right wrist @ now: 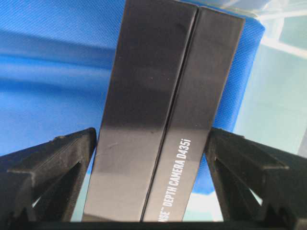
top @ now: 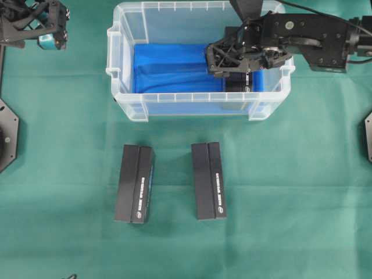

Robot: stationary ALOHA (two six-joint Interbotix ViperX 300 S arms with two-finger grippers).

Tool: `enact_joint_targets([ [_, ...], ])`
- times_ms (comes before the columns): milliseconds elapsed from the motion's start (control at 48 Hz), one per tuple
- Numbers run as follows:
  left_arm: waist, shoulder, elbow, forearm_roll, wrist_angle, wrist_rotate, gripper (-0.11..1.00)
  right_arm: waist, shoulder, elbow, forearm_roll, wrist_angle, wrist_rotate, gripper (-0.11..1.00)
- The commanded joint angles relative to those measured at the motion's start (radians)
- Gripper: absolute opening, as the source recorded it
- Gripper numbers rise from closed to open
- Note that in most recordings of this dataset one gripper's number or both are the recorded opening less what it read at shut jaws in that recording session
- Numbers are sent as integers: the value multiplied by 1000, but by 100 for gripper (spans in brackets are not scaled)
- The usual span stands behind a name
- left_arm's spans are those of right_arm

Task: Take out the box from the case.
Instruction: 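Lower the right gripper around the right black box pair and close, then lift the gripped box pair up out of the bin with the right gripper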

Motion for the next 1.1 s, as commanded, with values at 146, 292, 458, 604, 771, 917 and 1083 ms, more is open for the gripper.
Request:
enact_joint_targets([
  [146, -5, -9, -12, 0, -2, -2, 94, -8, -5, -11, 0, -2, 5, 81],
  [292, -5, -9, -12, -2, -3, -2, 95, -9, -5, -12, 3, -2, 20, 68],
  [458, -5, -9, -12, -2, -2, -2, 94, -8, -5, -15, 3, -5, 23, 68],
  [604, -6, -9, -12, 0, -2, -2, 94, -8, -6, -20, 3, -2, 25, 68],
  [771, -6, -9, -12, 0, 0, -3, 94, -8, -12, -51, 3, 49, 23, 68],
  [917, -6, -9, -12, -2, 14, -5, 94, -9, -37, -95, -3, 127, 20, 68],
  [1083, -6, -9, -12, 0, 18, -3, 94, -8, -66, -137, -3, 195, 20, 68],
])
